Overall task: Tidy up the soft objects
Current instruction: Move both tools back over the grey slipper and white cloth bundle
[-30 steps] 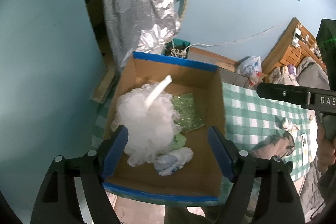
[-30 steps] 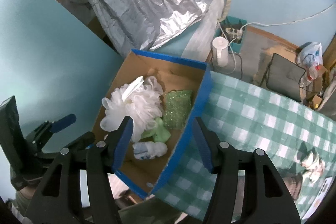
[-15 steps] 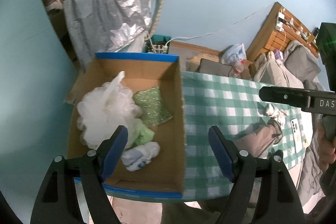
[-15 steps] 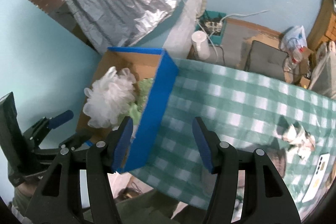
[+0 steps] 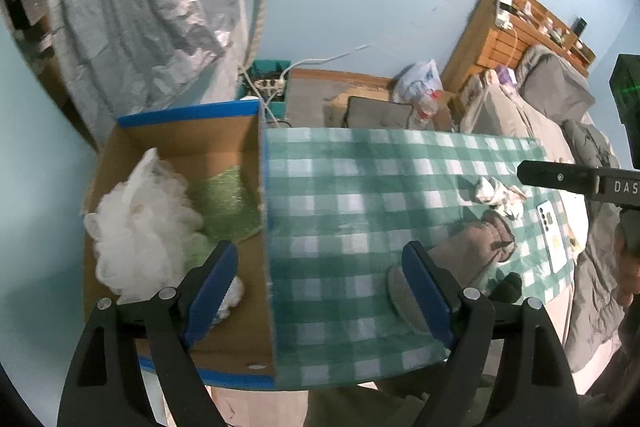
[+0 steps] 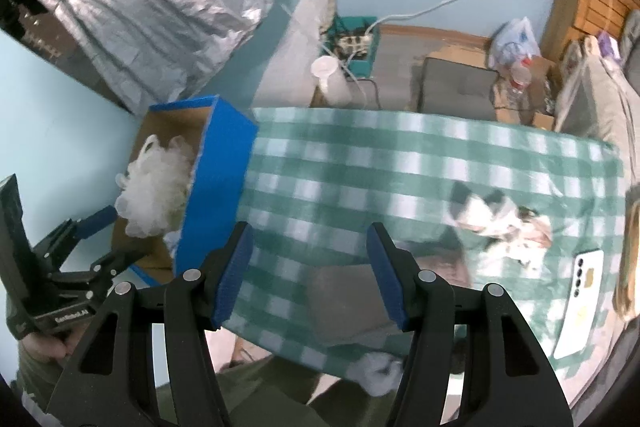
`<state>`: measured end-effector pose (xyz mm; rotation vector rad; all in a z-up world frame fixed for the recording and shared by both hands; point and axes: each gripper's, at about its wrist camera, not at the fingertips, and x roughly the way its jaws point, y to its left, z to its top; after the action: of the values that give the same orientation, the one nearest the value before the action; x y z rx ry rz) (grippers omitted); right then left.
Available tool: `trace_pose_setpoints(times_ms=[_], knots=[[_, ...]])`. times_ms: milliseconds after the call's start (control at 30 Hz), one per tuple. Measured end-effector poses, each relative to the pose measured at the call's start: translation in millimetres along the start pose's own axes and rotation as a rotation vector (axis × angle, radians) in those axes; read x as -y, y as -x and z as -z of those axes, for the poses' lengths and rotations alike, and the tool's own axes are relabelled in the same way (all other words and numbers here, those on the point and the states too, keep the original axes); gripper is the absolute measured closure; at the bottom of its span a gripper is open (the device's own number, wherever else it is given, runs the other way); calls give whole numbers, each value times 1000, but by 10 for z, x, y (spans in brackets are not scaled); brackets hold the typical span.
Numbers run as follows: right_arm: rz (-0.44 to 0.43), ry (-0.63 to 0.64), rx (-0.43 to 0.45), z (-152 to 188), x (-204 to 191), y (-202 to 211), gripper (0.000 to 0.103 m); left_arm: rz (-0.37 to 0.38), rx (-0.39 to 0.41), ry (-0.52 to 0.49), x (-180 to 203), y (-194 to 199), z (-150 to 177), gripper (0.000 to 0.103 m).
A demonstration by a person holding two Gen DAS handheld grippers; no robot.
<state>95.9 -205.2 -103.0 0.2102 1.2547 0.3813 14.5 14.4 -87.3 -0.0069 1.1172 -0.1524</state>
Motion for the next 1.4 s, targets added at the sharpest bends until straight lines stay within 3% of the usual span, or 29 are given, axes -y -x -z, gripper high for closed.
trace_pose_setpoints(times_ms=[767,1400], knots=[[107,-209,17,380,1295,324,44,100,-121,-257,1197,-569,-131,16],[141,-176,-76,469,1855,-10,44,144,-279,-426,1941,-1292,142,15]])
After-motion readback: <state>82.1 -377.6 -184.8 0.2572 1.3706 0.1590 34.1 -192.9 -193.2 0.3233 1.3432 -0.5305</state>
